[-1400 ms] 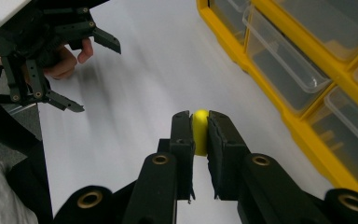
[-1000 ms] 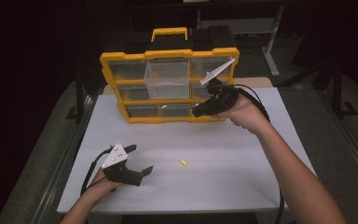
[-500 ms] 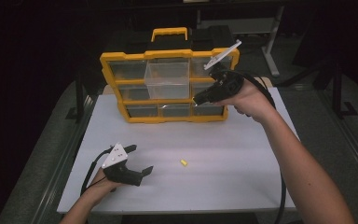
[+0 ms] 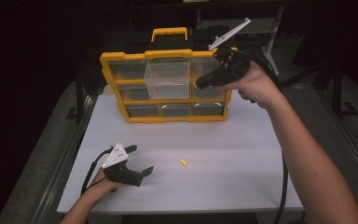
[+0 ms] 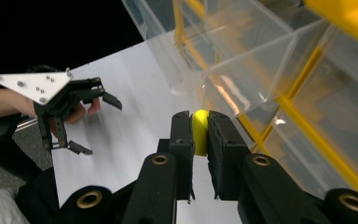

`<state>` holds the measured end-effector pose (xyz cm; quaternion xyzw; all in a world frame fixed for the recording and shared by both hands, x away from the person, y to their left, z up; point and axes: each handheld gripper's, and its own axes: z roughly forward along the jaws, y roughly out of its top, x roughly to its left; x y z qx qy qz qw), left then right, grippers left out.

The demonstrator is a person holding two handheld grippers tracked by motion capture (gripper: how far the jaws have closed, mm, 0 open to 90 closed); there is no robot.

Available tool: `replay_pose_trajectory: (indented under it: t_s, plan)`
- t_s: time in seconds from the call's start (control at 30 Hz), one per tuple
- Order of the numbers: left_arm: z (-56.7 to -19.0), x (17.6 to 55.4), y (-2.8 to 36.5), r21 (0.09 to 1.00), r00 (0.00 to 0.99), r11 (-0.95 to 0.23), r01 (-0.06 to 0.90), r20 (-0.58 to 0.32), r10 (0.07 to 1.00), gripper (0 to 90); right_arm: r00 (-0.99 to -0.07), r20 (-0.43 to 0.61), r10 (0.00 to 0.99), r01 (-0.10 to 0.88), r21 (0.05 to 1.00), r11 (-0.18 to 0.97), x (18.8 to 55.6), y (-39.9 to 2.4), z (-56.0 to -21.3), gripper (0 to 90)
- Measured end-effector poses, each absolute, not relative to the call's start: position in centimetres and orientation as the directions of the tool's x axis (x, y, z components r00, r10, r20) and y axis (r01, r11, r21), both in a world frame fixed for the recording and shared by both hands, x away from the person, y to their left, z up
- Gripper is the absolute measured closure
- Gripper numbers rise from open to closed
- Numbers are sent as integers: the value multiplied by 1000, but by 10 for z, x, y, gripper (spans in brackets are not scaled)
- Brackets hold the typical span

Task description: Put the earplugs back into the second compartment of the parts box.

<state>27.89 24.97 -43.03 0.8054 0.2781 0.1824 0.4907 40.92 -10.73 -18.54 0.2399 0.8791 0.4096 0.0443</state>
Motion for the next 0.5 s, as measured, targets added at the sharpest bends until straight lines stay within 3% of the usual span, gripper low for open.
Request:
replay_pose_trajectory:
  t_s: [0.5]
  plan:
    - [-430, 279, 249, 892, 779, -362, 272, 17, 626, 0, -883, 137, 448, 379, 771, 511, 423, -97, -161, 792]
